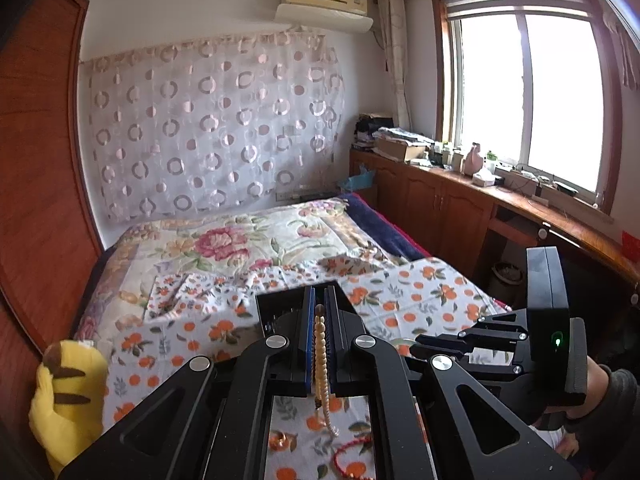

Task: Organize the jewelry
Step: 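Lower the pearl strand into the black box and open the left gripper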

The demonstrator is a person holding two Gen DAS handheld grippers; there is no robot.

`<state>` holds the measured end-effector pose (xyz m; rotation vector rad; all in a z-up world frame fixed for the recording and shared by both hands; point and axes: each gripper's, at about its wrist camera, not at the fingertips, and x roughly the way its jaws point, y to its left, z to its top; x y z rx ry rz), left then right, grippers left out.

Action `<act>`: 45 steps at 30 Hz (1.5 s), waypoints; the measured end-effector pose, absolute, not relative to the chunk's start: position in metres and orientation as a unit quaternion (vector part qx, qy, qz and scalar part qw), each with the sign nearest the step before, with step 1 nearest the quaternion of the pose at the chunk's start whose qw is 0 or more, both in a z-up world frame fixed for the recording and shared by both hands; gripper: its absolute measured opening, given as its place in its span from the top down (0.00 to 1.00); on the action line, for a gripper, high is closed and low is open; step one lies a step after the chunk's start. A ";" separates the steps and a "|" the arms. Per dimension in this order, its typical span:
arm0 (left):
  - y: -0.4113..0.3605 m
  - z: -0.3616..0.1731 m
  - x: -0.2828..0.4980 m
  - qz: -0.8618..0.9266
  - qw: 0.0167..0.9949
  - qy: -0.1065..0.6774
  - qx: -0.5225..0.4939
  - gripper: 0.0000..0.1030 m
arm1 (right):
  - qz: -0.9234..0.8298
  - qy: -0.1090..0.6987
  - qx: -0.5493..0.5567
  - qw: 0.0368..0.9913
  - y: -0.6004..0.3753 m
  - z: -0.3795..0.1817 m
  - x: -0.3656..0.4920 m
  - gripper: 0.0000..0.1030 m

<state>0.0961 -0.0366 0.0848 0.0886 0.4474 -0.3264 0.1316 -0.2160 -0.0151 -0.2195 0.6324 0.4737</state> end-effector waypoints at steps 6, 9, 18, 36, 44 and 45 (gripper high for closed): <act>-0.045 0.109 0.108 -0.160 0.964 0.206 0.052 0.96 | 0.224 0.296 -0.100 0.923 -0.218 -0.002 0.144 0.92; -0.048 0.122 0.114 -0.157 0.966 0.195 0.057 0.96 | 0.221 0.295 -0.102 0.924 -0.217 0.000 0.151 0.92; -0.055 0.137 0.139 -0.147 0.968 0.193 0.067 0.96 | 0.218 0.294 -0.100 0.925 -0.209 0.008 0.184 0.92; -0.053 0.125 0.192 -0.116 0.967 0.219 0.057 0.96 | 0.216 0.356 -0.097 0.904 -0.178 -0.045 0.252 0.87; -0.053 0.117 0.199 -0.119 0.965 0.227 0.053 0.96 | 0.224 0.344 -0.078 0.909 -0.190 -0.038 0.237 0.78; -0.053 0.117 0.199 -0.122 0.964 0.229 0.053 0.96 | 0.224 0.343 -0.078 0.909 -0.192 -0.037 0.236 0.78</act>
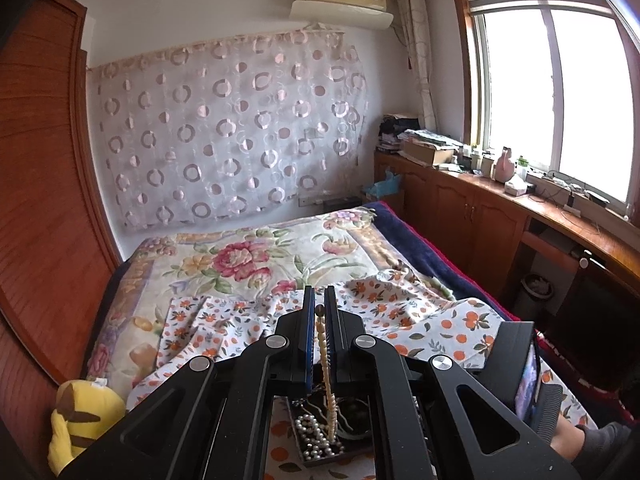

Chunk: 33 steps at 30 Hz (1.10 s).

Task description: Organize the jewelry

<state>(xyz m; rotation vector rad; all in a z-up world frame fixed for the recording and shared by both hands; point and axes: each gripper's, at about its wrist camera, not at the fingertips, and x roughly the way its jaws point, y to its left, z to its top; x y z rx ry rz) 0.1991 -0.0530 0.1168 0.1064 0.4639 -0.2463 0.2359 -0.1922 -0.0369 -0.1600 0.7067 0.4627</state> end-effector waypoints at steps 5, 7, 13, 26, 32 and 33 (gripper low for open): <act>-0.060 0.117 0.203 -0.126 0.963 0.232 0.059 0.96 | 0.220 0.339 -0.080 0.911 -0.200 -0.039 0.228 0.78; -0.062 0.114 0.204 -0.125 0.961 0.238 0.062 0.96 | 0.220 0.339 -0.081 0.911 -0.203 -0.040 0.225 0.78; -0.060 0.100 0.203 -0.121 0.957 0.253 0.066 0.95 | 0.224 0.335 -0.072 0.912 -0.212 -0.040 0.211 0.78; -0.033 0.039 0.169 -0.131 0.943 0.298 0.071 0.87 | 0.248 0.353 -0.078 0.899 -0.218 -0.053 0.176 0.78; -0.019 0.005 0.151 -0.133 0.934 0.324 0.076 0.77 | 0.251 0.367 -0.084 0.892 -0.215 -0.069 0.168 0.72; -0.016 -0.002 0.148 -0.134 0.931 0.331 0.077 0.75 | 0.254 0.371 -0.085 0.889 -0.214 -0.071 0.167 0.72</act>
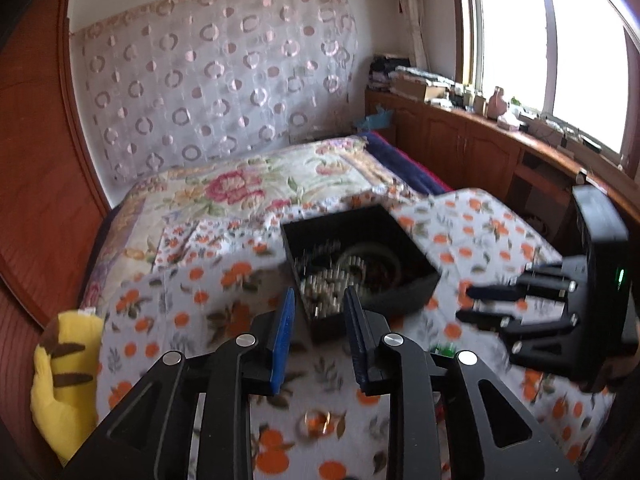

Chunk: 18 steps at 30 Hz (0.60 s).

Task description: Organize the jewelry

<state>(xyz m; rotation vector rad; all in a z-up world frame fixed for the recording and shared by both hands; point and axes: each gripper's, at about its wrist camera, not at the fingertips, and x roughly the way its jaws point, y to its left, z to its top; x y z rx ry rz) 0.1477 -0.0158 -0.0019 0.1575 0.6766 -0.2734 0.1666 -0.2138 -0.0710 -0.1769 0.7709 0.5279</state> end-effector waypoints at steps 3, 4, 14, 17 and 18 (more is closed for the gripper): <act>-0.010 -0.019 0.141 -0.132 0.926 0.346 0.080 0.68 | 0.263 0.378 -0.090 0.883 -0.208 -0.076 0.163 0.72; -0.007 -0.026 0.138 -0.132 0.923 0.352 0.080 0.68 | 0.265 0.379 -0.091 0.882 -0.206 -0.077 0.161 0.72; 0.017 -0.071 0.124 -0.122 0.905 0.400 0.075 0.56 | 0.282 0.416 -0.124 0.856 -0.190 -0.096 0.157 0.73; 0.019 -0.078 0.120 -0.123 0.903 0.406 0.074 0.53 | 0.280 0.414 -0.134 0.856 -0.189 -0.096 0.154 0.78; 0.019 -0.080 0.119 -0.123 0.902 0.408 0.074 0.53 | 0.275 0.413 -0.137 0.857 -0.190 -0.096 0.154 0.83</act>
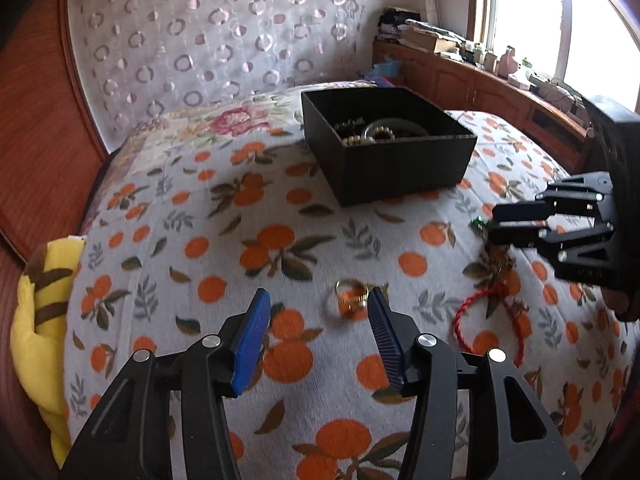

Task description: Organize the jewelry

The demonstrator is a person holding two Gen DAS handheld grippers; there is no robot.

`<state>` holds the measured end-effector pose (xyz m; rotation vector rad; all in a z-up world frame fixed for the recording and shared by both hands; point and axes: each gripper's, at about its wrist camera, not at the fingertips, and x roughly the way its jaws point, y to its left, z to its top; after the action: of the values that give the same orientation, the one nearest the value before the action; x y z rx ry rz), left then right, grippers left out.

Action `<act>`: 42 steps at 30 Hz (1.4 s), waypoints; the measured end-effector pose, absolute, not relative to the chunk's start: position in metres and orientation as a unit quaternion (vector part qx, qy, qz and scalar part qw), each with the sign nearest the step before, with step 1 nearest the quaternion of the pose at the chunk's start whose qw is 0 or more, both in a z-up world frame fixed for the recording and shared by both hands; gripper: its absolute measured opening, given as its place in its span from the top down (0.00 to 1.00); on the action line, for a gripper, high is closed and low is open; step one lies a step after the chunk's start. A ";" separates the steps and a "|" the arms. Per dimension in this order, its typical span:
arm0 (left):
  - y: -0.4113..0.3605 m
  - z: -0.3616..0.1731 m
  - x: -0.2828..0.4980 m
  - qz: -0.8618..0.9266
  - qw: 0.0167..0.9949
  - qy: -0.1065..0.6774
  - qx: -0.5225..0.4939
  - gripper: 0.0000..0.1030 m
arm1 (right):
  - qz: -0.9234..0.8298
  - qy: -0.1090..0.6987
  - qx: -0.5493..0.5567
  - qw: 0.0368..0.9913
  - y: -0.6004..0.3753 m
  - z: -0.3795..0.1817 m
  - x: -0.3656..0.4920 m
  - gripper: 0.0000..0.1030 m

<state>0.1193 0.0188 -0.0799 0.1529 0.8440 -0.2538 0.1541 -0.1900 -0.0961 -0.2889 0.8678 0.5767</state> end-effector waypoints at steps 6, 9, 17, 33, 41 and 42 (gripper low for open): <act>0.018 -0.086 0.114 -0.124 0.899 0.413 0.074 0.49 | 0.246 0.413 -0.145 0.865 -0.205 -0.095 0.157 0.88; 0.018 -0.088 0.113 -0.126 0.898 0.415 0.074 0.48 | 0.227 0.414 -0.142 0.870 -0.218 -0.095 0.159 0.88; 0.015 -0.091 0.116 -0.128 0.896 0.419 0.073 0.48 | 0.223 0.412 -0.111 0.877 -0.236 -0.098 0.162 0.88; -0.024 -0.091 0.096 -0.184 0.889 0.415 0.053 0.55 | 0.220 0.410 -0.118 0.877 -0.233 -0.097 0.161 0.88; -0.048 -0.092 0.094 -0.203 0.884 0.412 0.090 0.98 | 0.218 0.408 -0.121 0.878 -0.232 -0.098 0.161 0.88; -0.050 -0.092 0.093 -0.206 0.883 0.412 0.092 0.98 | 0.218 0.408 -0.121 0.878 -0.232 -0.098 0.161 0.88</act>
<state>0.0930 -0.0499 -0.0916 0.1922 0.8576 -0.4292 0.1610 -0.2324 -0.0981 -0.2521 0.8516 0.4554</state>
